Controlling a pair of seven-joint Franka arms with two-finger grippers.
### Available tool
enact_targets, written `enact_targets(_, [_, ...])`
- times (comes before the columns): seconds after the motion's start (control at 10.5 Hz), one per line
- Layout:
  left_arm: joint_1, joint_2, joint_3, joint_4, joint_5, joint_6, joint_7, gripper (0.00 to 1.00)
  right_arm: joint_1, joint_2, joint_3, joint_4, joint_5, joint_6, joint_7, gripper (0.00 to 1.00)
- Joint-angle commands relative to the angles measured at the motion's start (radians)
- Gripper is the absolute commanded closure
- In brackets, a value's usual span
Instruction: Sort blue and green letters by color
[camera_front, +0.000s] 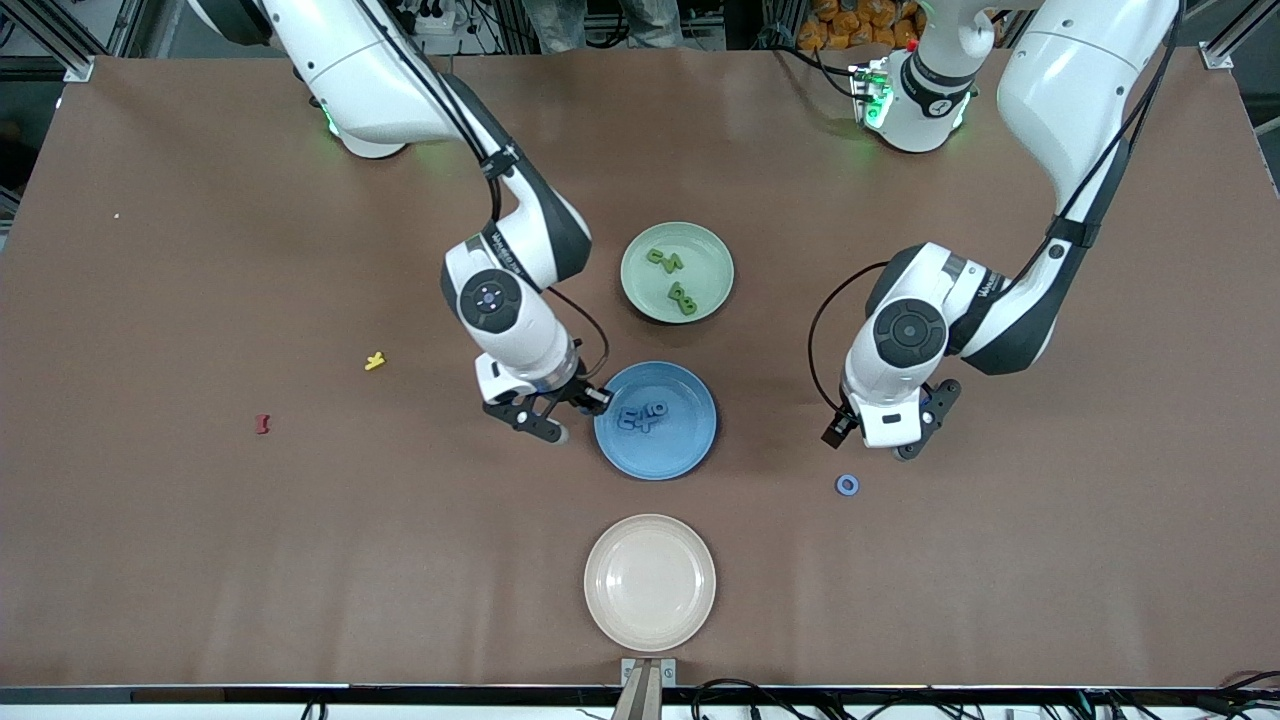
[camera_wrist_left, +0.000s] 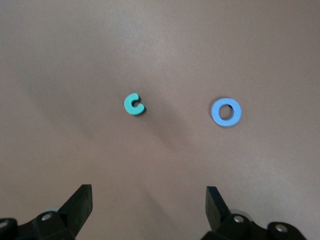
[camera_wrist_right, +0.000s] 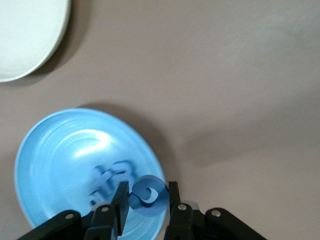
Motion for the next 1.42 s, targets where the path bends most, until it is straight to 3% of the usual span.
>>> enact_targets(0.0, [0.047, 0.053, -0.002, 0.036, 0.083, -0.014, 0.019, 0.0, 0.023, 0.045, 0.036, 0.09, 0.0, 0.003, 0.047, 1.0])
enact_targets(0.19, [0.065, 0.05, 0.001, 0.037, 0.077, -0.014, 0.057, 0.0, 0.024, 0.06, 0.052, 0.117, 0.0, 0.016, 0.076, 1.0])
enact_targets(0.28, [0.09, 0.056, 0.001, 0.03, 0.08, -0.014, 0.101, 0.0, 0.021, 0.06, 0.052, 0.122, 0.0, 0.013, 0.078, 0.92])
enact_targets(0.38, [0.099, 0.05, 0.001, 0.01, 0.083, -0.014, 0.138, 0.0, 0.013, 0.06, 0.052, 0.122, 0.002, 0.014, 0.08, 0.34])
enact_targets(0.47, [0.102, 0.038, 0.022, 0.005, 0.072, -0.017, 0.216, 0.0, 0.009, 0.06, 0.052, 0.122, 0.002, 0.008, 0.077, 0.0])
enact_targets(0.66, [0.099, 0.003, 0.055, -0.041, 0.035, -0.017, 0.337, 0.0, 0.004, 0.058, 0.05, 0.122, 0.002, 0.003, 0.078, 0.0])
enact_targets(0.85, [0.102, -0.064, 0.085, -0.106, -0.024, -0.01, 0.58, 0.0, -0.013, 0.048, 0.049, 0.122, -0.006, -0.019, 0.066, 0.0])
enact_targets(1.04, [0.035, -0.165, 0.187, -0.185, -0.151, 0.016, 0.815, 0.0, -0.074, 0.025, 0.047, 0.121, -0.033, -0.146, -0.114, 0.0])
enact_targets(1.33, [-0.068, -0.282, 0.311, -0.249, -0.296, 0.016, 0.982, 0.0, -0.187, -0.032, 0.044, 0.113, -0.035, -0.285, -0.347, 0.0])
